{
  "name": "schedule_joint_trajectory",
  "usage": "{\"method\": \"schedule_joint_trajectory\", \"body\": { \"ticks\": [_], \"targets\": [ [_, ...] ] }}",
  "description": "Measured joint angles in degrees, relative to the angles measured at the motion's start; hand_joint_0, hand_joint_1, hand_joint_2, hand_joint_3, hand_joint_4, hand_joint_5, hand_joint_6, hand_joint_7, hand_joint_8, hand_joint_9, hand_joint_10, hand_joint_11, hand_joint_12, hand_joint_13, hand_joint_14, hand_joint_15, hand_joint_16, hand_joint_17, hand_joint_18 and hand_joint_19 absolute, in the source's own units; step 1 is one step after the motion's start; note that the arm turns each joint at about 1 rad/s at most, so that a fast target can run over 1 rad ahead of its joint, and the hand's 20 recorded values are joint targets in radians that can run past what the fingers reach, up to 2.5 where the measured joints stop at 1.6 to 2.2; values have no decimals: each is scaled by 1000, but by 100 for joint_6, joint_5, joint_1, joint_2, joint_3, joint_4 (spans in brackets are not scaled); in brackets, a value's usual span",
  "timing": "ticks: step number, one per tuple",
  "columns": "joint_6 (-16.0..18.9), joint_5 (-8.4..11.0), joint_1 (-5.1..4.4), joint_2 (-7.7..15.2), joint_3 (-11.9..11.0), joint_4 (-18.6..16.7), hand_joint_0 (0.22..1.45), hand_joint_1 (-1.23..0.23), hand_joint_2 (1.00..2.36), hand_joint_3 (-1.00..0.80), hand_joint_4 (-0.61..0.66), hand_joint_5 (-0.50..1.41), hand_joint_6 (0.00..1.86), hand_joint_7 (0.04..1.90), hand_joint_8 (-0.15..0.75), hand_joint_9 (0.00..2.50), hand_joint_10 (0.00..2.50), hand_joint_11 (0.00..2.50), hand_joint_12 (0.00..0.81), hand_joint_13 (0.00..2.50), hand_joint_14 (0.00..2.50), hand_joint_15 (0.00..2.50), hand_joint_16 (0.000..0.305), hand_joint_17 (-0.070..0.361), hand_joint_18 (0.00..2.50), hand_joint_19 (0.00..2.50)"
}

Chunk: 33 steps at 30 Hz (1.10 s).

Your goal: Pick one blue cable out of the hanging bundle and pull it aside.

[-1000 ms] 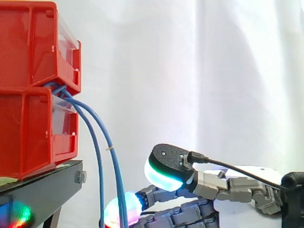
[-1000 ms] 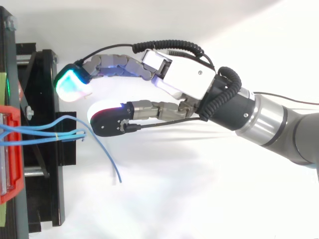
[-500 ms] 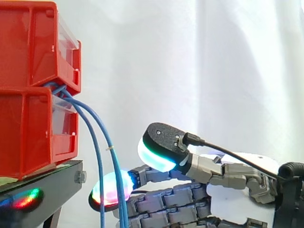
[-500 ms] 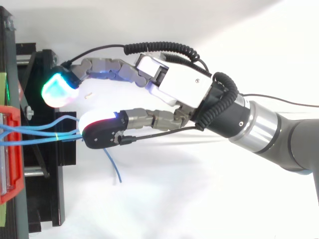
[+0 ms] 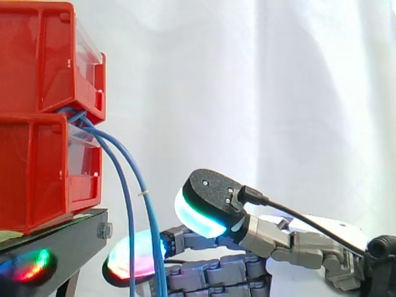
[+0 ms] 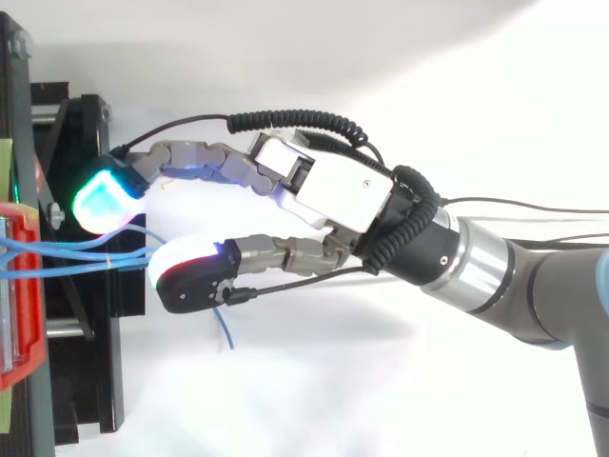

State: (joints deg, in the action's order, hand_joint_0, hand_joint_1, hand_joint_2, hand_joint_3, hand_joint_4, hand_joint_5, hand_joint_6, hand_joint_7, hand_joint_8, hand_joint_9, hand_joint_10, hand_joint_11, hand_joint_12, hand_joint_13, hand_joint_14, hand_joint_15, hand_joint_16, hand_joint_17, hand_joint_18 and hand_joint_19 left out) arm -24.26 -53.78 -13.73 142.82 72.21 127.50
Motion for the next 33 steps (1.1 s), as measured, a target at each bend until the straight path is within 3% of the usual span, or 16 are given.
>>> {"method": "schedule_joint_trajectory", "body": {
  "ticks": [2, 10, 13, 28, 33],
  "targets": [
    [-7, -2, -6, 31, -52, -11, 509, -508, 1006, -431, 289, -211, 502, 760, 288, 512, 8, 236, 365, 457, 12, 293, 59, 133, 384, 355],
    [262, -17, 30, 629, -871, 60, 509, -509, 1005, -431, 292, -210, 502, 764, 288, 511, 8, 236, 365, 460, 11, 297, 59, 133, 386, 355],
    [358, -22, 46, 709, -1025, 195, 509, -509, 1005, -432, 289, -210, 502, 761, 288, 511, 8, 236, 365, 460, 11, 294, 59, 133, 385, 358],
    [694, -51, 57, 734, -985, 343, 510, -508, 1005, -431, 291, -210, 502, 761, 288, 512, 8, 236, 364, 468, 12, 302, 59, 133, 383, 353],
    [899, -156, 51, 720, -983, 354, 509, -509, 1005, -430, 291, -209, 502, 762, 289, 515, 8, 233, 365, 477, 12, 301, 59, 133, 386, 355]
  ]
}}
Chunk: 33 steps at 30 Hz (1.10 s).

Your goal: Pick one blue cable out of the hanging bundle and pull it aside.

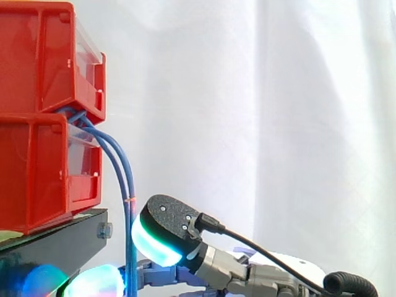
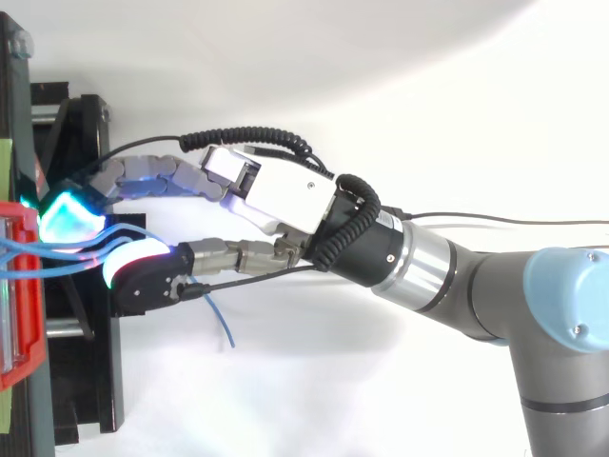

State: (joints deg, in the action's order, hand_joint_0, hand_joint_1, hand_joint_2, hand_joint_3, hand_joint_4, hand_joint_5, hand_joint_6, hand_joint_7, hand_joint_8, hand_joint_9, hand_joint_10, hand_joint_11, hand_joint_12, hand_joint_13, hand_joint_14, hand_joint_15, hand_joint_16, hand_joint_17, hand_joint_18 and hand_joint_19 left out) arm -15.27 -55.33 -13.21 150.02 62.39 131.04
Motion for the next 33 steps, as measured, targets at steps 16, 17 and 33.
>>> {"method": "schedule_joint_trajectory", "body": {
  "ticks": [16, 17, 33],
  "targets": [
    [207, -116, -38, -282, 106, 459, 512, -517, 1006, -431, 324, -160, 502, 956, 294, 547, 8, 248, 362, 506, 14, 312, 59, 132, 403, 353],
    [208, -117, -39, -285, 110, 480, 513, -518, 1005, -432, 323, -159, 503, 961, 293, 547, 10, 247, 362, 508, 14, 313, 58, 132, 406, 356],
    [223, -127, -28, -430, 117, 563, 516, -522, 1006, -430, 317, -144, 502, 1042, 293, 573, 11, 275, 359, 531, 14, 327, 58, 131, 421, 358]
  ]
}}
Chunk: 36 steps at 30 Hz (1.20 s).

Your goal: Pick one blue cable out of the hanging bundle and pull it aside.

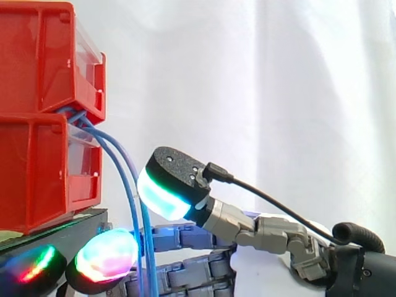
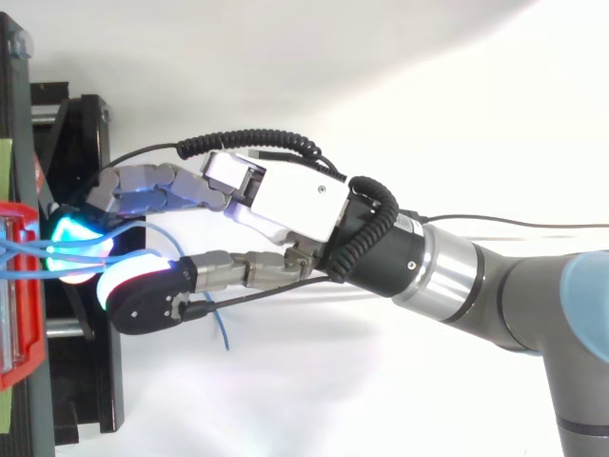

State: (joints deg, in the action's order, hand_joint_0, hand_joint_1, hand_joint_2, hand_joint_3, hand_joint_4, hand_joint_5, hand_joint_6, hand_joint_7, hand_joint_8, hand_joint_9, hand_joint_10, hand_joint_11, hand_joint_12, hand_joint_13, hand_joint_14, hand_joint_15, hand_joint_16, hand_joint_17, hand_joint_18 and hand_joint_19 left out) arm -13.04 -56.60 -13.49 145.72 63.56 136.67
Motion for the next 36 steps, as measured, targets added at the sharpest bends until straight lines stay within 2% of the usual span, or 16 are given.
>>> {"method": "schedule_joint_trajectory", "body": {
  "ticks": [9, 13, 17, 18, 22, 31, 36],
  "targets": [
    [98, -40, 19, -74, 5, 209, 528, -539, 1006, -423, 266, -115, 500, 1192, 293, 589, 9, 280, 354, 543, 13, 328, 57, 129, 426, 354],
    [141, -55, 23, -163, 8, 470, 543, -564, 1010, -387, 224, -123, 583, 1097, 289, 602, 10, 294, 348, 545, 14, 333, 56, 127, 430, 360],
    [154, -110, 22, -265, 11, 886, 554, -598, 1012, -365, 209, -136, 663, 981, 287, 607, 10, 288, 343, 556, 13, 334, 56, 125, 442, 367],
    [155, -122, 19, -280, 12, 955, 560, -612, 1012, -358, 201, -145, 707, 911, 285, 610, 10, 297, 340, 558, 14, 338, 55, 125, 447, 366],
    [161, -153, 2, -310, 12, 1182, 569, -631, 1013, -340, 193, -157, 775, 814, 284, 611, 10, 297, 336, 565, 14, 338, 55, 124, 457, 365],
    [169, -147, -34, -319, 13, 1272, 560, -625, 1011, -373, 197, -160, 797, 785, 285, 616, 11, 306, 338, 576, 14, 346, 55, 124, 466, 373],
    [146, -141, -54, -402, 12, 1313, 549, -593, 1010, -386, 203, -158, 797, 782, 286, 626, 11, 314, 340, 580, 16, 346, 56, 125, 469, 371]
  ]
}}
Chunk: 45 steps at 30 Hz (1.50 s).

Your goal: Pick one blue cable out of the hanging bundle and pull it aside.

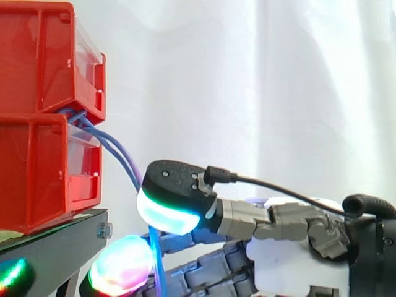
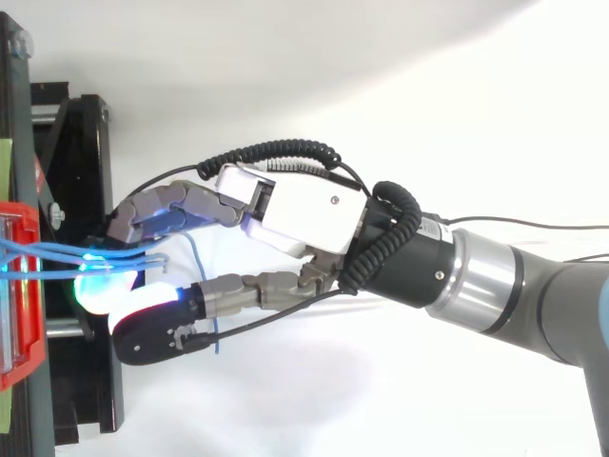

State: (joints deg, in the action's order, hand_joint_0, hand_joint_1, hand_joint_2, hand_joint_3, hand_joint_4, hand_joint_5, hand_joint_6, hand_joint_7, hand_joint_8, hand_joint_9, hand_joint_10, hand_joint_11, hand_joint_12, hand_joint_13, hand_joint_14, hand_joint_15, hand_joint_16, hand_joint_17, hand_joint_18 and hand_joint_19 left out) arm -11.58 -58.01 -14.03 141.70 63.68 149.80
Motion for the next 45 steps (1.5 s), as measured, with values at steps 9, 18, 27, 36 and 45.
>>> {"method": "schedule_joint_trajectory", "body": {
  "ticks": [9, 18, 27, 36, 45],
  "targets": [
    [-13, -2, -4, -206, 0, 373, 575, -595, 1015, -318, 178, -164, 846, 791, 287, 644, 11, 324, 335, 596, 16, 351, 54, 122, 476, 373],
    [-25, 8, -8, -377, 1, 699, 580, -614, 1019, -222, 166, -179, 920, 744, 285, 648, 12, 357, 334, 599, 15, 364, 54, 122, 488, 380],
    [-8, 8, -7, -424, -2, 737, 524, -453, 1004, -449, 182, -172, 908, 716, 302, 685, 12, 370, 345, 613, 15, 367, 57, 128, 505, 378],
    [-109, 0, 20, -712, -1, 1046, 557, -448, 1009, -397, 174, -163, 881, 755, 296, 704, 12, 370, 345, 628, 17, 377, 56, 125, 493, 394],
    [-140, 7, 71, -908, 0, 1377, 578, -541, 1015, -313, 154, -160, 895, 762, 293, 716, 13, 383, 343, 636, 15, 374, 55, 123, 501, 389]
  ]
}}
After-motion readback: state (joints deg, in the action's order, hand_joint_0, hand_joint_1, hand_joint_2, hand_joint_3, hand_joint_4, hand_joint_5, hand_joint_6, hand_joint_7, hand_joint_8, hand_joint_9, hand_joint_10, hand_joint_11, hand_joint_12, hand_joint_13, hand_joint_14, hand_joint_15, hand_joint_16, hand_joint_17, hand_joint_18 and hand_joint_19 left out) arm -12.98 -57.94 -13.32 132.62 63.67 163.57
